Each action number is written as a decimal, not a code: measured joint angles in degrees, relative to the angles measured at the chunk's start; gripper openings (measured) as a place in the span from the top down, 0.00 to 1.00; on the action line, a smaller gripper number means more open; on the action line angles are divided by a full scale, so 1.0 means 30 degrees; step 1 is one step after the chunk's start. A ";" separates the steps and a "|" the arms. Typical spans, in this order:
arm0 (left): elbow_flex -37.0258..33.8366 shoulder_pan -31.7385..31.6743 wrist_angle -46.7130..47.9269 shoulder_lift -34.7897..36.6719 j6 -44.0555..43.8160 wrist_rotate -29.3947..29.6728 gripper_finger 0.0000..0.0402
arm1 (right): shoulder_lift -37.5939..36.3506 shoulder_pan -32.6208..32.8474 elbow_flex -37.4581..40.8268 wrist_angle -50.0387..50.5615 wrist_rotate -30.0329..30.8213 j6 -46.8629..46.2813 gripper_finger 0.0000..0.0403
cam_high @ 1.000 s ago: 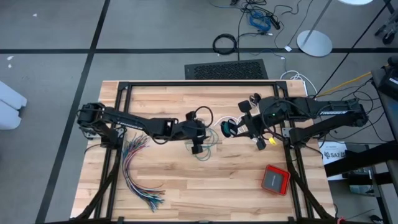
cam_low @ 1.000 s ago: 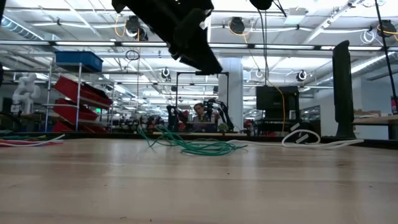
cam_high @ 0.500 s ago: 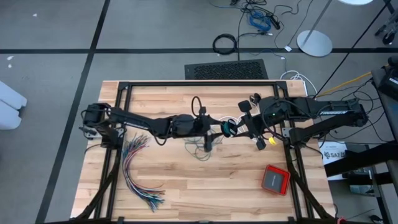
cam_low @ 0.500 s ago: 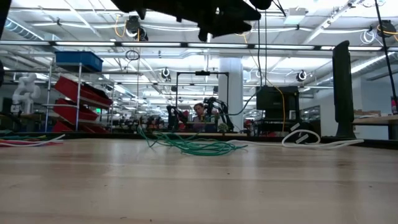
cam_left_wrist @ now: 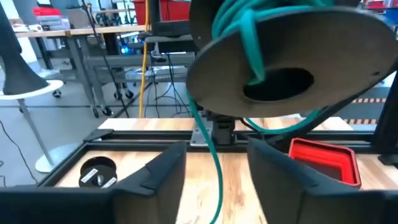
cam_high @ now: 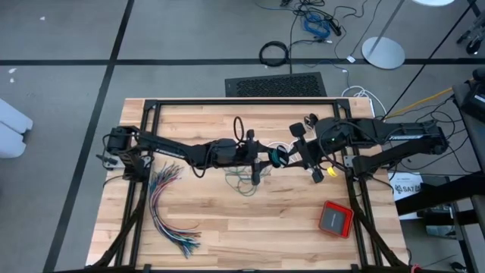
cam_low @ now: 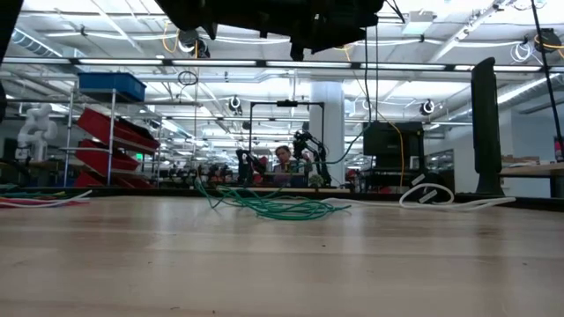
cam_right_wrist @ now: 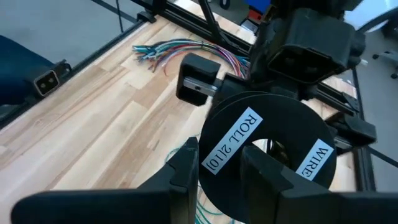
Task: Coil cords
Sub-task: Uncoil the green wire from the spool
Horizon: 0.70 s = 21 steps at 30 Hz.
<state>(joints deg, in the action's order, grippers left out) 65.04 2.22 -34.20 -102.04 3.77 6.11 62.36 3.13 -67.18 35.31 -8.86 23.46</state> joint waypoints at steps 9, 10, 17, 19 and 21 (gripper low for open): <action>0.0000 0.0017 0.0375 0.0000 0.0877 -0.1027 0.93 | 0.0501 0.0003 0.0000 -0.0017 -0.0085 0.0001 0.81; 0.0002 0.0022 0.0438 0.0000 0.1067 -0.1020 0.96 | 0.0538 0.0003 0.0000 -0.0012 -0.0092 -0.0011 0.81; 0.0007 0.0033 0.2054 0.0327 0.2178 0.1162 0.99 | 0.0608 0.0000 0.0000 0.0615 -0.0142 -0.0409 0.81; 0.0007 0.0014 0.2909 0.0850 0.2611 0.2362 0.99 | 0.0615 -0.0002 0.0000 0.1038 -0.0405 -0.0578 0.81; 0.0010 -0.0007 0.3188 0.1403 0.3186 0.3142 0.99 | 0.0615 -0.0004 0.0000 0.1639 -0.1154 -0.0898 0.81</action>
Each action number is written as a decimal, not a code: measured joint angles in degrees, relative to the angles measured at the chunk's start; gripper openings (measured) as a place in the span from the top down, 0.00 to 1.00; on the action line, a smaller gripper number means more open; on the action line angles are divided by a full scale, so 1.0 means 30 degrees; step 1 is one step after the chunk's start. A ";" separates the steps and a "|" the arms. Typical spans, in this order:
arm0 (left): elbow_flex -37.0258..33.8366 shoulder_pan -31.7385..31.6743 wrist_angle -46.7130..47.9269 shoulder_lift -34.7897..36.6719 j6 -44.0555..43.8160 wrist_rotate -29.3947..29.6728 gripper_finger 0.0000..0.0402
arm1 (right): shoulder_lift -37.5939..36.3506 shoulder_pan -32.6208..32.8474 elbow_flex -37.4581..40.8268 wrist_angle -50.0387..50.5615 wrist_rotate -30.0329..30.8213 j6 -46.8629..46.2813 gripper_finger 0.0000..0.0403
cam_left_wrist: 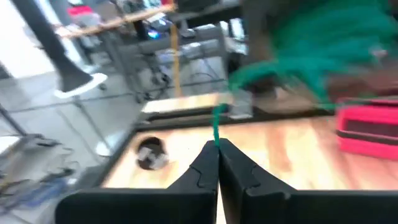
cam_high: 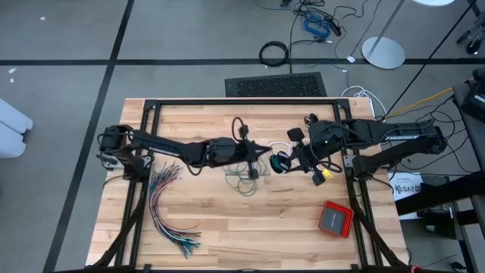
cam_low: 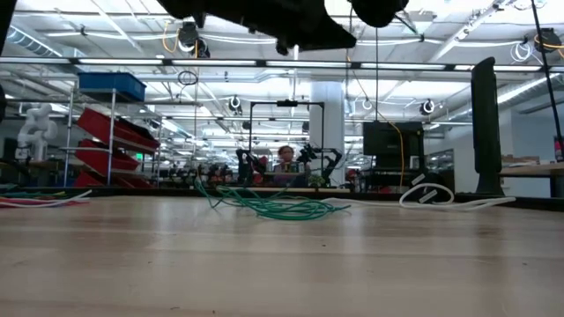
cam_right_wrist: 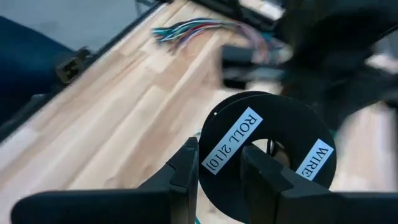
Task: Coil cords
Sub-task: Uncoil the green wire from the spool
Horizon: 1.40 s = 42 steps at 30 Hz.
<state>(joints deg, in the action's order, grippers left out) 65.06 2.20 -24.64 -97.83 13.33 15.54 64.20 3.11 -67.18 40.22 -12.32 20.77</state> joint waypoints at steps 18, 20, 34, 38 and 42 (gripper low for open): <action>0.0019 0.1690 0.5485 0.1253 -0.0812 -0.0390 1.00 | 0.0194 -0.0041 0.0000 -0.0994 0.7043 0.0213 0.81; 0.0012 0.1673 0.5724 0.1024 -0.0832 0.0034 1.00 | 0.0196 -0.0015 0.0000 -0.2150 0.4704 0.0756 0.81; 0.0012 -0.0818 0.7948 0.0737 -0.0796 0.3472 1.00 | 0.0248 0.0005 0.0000 -0.0592 -0.2679 -0.0825 0.81; 0.0012 -0.1581 0.9374 0.1073 -0.0852 0.4319 1.00 | 0.0248 0.0004 0.0000 0.1291 0.0438 -0.1178 0.81; 0.0012 -0.1813 1.1197 0.1110 -0.1524 0.4184 1.00 | 0.0248 -0.0015 0.0000 0.2321 0.3508 -0.0957 0.81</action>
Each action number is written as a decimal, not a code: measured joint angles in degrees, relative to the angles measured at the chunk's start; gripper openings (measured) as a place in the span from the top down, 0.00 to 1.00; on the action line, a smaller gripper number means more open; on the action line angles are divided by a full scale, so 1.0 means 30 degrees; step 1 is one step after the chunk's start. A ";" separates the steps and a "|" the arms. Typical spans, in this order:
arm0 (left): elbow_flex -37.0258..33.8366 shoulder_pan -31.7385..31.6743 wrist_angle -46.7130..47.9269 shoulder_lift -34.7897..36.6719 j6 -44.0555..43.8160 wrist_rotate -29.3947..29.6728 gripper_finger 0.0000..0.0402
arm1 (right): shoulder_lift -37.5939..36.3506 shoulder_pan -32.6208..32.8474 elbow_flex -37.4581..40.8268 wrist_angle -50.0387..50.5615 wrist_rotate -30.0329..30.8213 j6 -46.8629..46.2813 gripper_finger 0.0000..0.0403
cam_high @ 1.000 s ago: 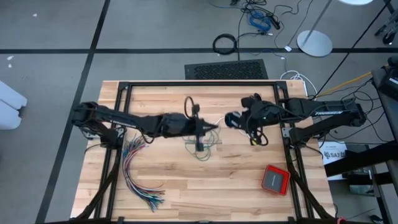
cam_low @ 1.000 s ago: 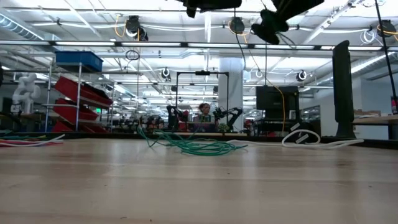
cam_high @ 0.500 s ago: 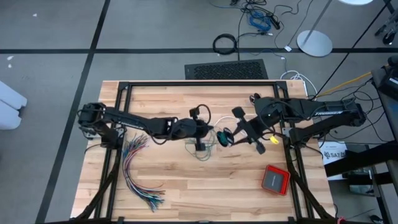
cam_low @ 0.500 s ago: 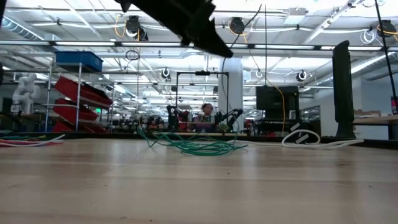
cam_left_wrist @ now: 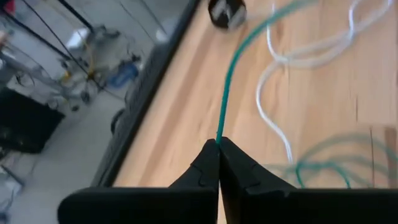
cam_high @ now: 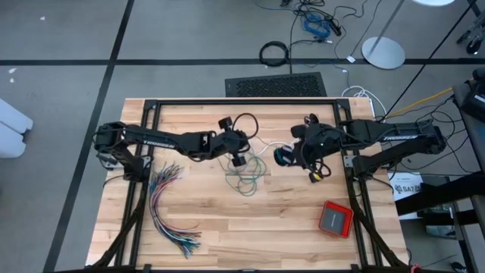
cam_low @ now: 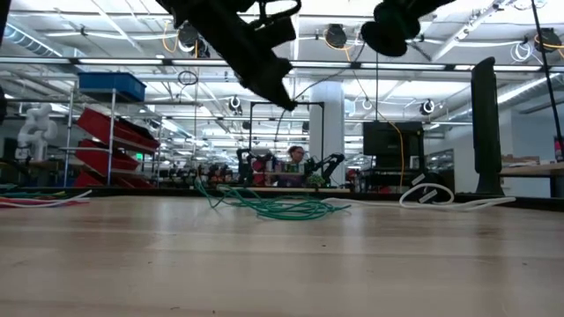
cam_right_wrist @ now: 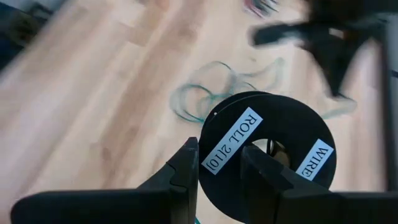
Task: Coil cords
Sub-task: Uncoil the green wire from the spool
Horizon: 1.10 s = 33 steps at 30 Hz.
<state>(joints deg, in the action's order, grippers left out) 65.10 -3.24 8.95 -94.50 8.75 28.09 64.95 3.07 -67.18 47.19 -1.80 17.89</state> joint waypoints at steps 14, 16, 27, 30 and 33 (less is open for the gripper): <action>-0.0007 0.0573 0.2602 0.0000 -0.2170 -0.0418 0.71 | 0.0000 0.0015 0.0000 -0.0586 0.0482 0.0822 0.81; -0.0007 0.0726 0.2204 0.0000 -0.2186 -0.0405 0.63 | 0.0000 0.0015 0.0000 -0.0586 0.0487 0.0822 0.81; -0.0007 0.2293 -0.7337 0.0015 0.0006 -0.3219 0.47 | 0.0000 0.0015 0.0000 -0.0753 -0.0009 0.0793 0.81; -0.0007 0.2471 -0.8864 0.0015 0.0787 -0.3232 0.47 | 0.0000 0.0015 0.0000 -0.0791 -0.0009 0.0807 0.81; -0.0007 0.2466 -0.9086 0.0015 0.0845 -0.3334 0.47 | 0.0000 0.0015 0.0000 -0.0976 -0.0009 0.0800 0.81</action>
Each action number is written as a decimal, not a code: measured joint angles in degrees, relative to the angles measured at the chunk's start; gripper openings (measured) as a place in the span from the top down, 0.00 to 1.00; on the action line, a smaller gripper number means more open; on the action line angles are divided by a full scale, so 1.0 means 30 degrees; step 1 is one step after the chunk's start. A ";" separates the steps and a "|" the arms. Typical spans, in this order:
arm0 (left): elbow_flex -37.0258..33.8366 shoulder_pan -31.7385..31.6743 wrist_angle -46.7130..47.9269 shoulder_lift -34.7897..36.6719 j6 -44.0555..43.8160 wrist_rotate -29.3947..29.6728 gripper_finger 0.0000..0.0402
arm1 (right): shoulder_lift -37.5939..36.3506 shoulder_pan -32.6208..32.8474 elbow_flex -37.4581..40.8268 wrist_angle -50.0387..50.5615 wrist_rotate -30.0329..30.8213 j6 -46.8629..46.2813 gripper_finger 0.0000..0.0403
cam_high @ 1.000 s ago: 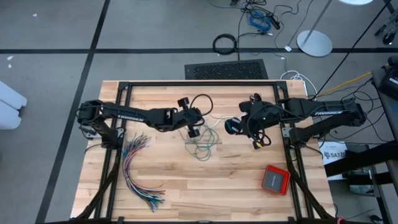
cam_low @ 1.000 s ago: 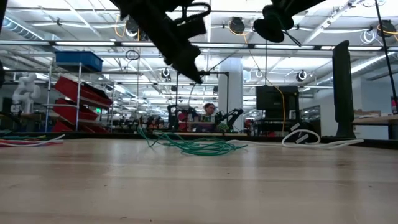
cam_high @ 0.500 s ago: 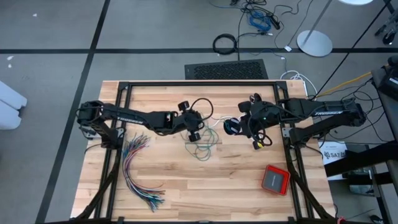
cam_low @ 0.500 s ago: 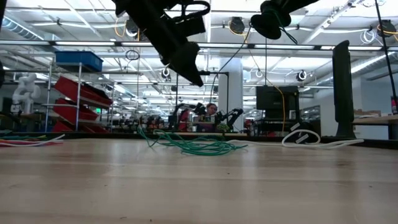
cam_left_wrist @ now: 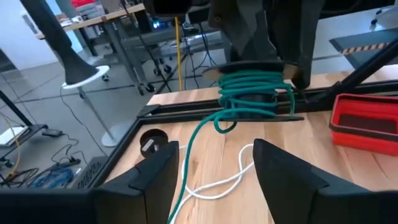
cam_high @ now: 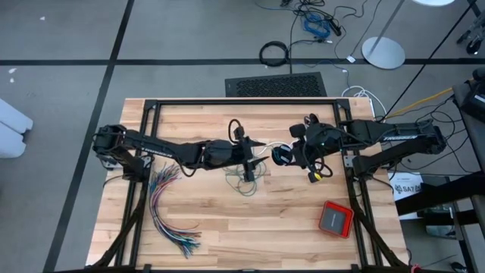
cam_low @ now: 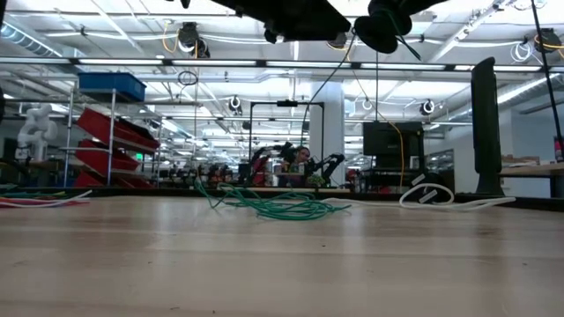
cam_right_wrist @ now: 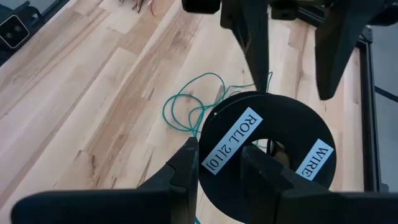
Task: Coil cords
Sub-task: Uncoil the green wire from the spool
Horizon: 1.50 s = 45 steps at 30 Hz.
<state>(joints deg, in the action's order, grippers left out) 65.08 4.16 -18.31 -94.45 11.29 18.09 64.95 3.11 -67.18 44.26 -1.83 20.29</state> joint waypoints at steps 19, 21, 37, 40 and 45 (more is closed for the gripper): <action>0.0000 0.0054 -0.1135 -0.0823 0.0808 0.1742 0.54 | 0.0000 0.0000 0.0000 -0.1365 -0.1894 -0.0095 0.81; 0.0000 0.0097 -0.1078 -0.0823 0.0874 0.1590 0.61 | 0.0000 0.0000 0.0000 -0.1358 -0.1894 -0.0080 0.81; 0.0000 0.0265 -0.0481 -0.0823 0.1373 0.0527 0.99 | 0.0000 0.0000 0.0000 -0.1752 -0.1923 -0.0016 0.81; 0.0000 0.0287 -0.0444 -0.0823 0.1402 0.0588 0.99 | 0.0000 0.0000 0.0000 -0.1921 -0.1909 -0.0022 0.81; 0.0029 0.0599 0.0917 -0.0815 0.1539 0.1080 1.00 | 0.0015 0.0000 0.0022 -0.2398 -0.1851 0.0029 0.81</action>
<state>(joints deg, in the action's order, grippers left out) 65.17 5.95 -15.55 -96.90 15.91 21.33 64.99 3.11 -67.11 37.06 -7.38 20.38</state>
